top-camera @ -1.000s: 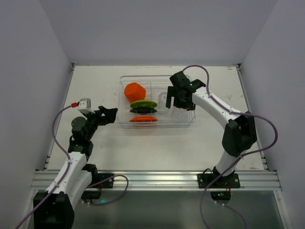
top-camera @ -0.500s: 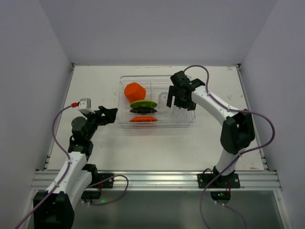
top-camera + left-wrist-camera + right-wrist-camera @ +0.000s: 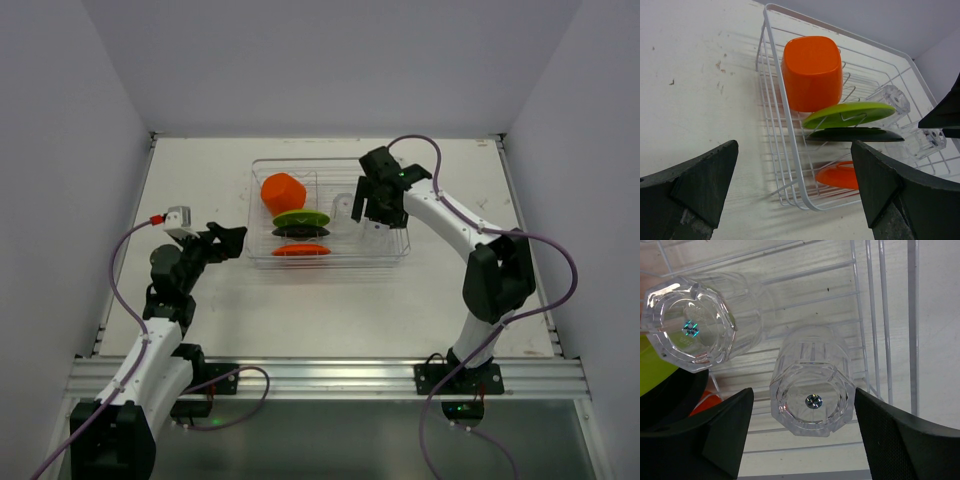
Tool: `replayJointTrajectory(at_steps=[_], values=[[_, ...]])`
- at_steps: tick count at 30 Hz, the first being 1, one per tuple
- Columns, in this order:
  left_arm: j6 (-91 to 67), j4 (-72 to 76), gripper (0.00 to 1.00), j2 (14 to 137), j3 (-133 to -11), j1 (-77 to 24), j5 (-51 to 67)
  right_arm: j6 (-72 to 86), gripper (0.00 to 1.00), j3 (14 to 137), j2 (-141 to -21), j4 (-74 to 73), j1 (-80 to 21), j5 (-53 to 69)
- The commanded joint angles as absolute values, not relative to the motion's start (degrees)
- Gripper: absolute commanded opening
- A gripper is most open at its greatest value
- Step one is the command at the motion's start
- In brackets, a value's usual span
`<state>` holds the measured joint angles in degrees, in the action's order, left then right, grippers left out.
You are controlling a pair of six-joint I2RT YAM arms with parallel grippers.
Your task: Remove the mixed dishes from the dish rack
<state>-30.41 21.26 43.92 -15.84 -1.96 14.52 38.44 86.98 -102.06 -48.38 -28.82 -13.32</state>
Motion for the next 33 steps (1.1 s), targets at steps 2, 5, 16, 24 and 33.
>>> replayJointTrajectory(at_steps=[2,5,16,24,33], values=[[-29.44,21.53,1.0,43.77,-17.67,-2.29,13.97,38.85,0.82,86.49,-102.22,-46.85,-28.65,-12.57],[-29.44,21.45,1.0,43.68,-17.67,-2.2,14.06,38.76,0.8,85.87,-102.22,-46.58,-28.74,-12.39],[-29.36,21.18,1.0,43.51,-17.84,-2.28,13.89,39.29,0.79,85.17,-102.48,-46.67,-28.65,-12.92],[-29.27,20.92,1.0,43.42,-17.93,-2.2,13.8,39.55,0.75,84.38,-102.92,-46.76,-28.65,-12.92],[-29.27,20.83,1.0,43.33,-18.02,-2.29,13.71,39.2,0.61,84.11,-102.39,-46.93,-28.74,-13.36]])
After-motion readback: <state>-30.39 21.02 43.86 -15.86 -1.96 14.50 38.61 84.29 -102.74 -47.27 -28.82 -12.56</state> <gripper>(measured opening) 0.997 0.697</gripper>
